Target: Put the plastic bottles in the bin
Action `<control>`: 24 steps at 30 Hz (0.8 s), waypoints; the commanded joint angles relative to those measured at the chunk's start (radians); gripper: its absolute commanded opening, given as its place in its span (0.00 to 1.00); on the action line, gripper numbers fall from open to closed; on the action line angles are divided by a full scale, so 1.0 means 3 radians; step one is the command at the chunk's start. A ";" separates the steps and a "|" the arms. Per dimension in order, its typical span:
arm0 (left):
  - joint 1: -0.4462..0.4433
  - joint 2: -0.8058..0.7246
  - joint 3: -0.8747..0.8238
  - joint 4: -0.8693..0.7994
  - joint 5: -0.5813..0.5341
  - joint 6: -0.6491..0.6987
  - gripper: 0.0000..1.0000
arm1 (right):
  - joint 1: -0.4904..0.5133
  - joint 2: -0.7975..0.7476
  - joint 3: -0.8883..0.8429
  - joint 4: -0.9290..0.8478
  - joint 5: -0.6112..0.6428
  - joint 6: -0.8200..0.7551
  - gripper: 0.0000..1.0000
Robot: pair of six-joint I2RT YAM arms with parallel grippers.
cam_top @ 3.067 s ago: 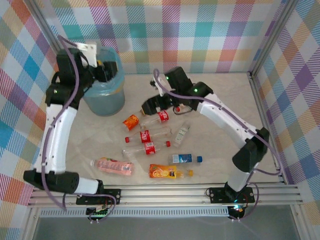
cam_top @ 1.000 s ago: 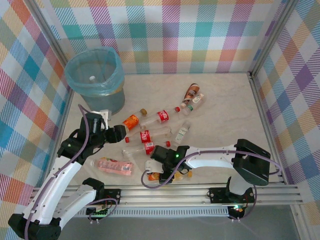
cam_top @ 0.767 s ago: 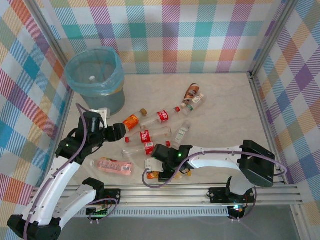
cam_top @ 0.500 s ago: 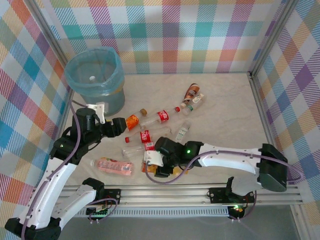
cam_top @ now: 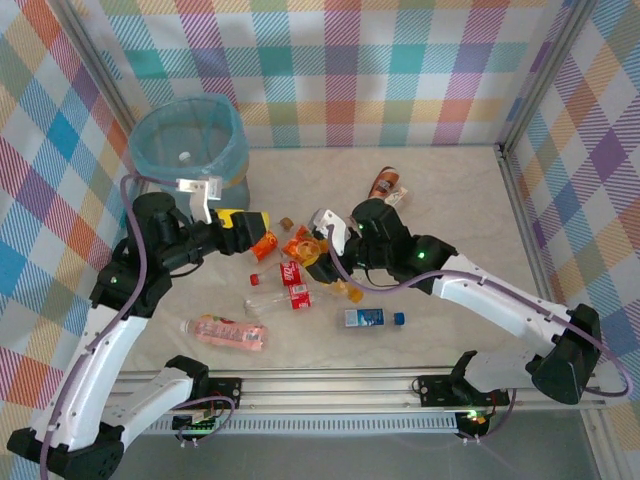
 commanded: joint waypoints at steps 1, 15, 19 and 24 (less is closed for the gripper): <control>-0.0068 0.0052 0.0006 0.0169 0.0367 -0.0124 0.89 | -0.0016 0.0007 0.0130 0.0362 -0.0196 0.0177 0.52; -0.0262 0.0382 -0.0096 0.0042 0.0604 -0.0113 0.88 | -0.0016 0.0068 0.0165 0.0768 -0.0429 0.0337 0.52; -0.0290 0.0376 -0.0114 0.0105 0.0623 -0.0116 0.80 | -0.0016 0.0063 0.0132 0.0810 -0.0439 0.0356 0.52; -0.0309 0.0383 -0.0096 0.0131 0.0650 -0.0122 0.63 | -0.0016 0.0083 0.0131 0.0821 -0.0426 0.0359 0.52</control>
